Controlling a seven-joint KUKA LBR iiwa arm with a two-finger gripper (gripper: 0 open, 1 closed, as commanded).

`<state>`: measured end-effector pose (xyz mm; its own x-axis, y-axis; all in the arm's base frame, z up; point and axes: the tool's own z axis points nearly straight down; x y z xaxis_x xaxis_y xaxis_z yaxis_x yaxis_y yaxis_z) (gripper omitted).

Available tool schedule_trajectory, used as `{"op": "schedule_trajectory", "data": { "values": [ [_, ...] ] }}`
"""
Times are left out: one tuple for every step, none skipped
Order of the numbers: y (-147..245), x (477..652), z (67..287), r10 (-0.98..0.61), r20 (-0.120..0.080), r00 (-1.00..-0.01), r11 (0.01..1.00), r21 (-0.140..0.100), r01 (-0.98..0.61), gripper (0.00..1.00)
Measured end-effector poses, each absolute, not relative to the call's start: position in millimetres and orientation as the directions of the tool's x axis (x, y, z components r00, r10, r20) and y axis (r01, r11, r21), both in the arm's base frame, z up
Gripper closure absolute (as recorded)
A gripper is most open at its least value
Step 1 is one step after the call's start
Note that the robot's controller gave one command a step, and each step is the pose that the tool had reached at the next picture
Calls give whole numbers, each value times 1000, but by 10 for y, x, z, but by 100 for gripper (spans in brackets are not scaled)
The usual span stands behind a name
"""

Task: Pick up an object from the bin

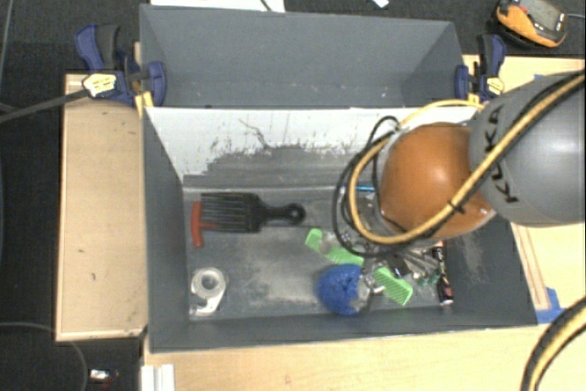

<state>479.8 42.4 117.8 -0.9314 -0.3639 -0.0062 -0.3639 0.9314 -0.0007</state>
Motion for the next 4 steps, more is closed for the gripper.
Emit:
{"op": "schedule_trajectory", "data": {
  "values": [
    [407,4831,707,-315,-16,-949,949,-2,-315,0],
    [396,4817,717,-314,-13,-950,950,-2,-314,100],
    [396,4817,717,-313,-13,-950,950,-2,-313,100],
    [396,4790,936,-312,-5,-950,950,1,-312,100]
  ]
}}
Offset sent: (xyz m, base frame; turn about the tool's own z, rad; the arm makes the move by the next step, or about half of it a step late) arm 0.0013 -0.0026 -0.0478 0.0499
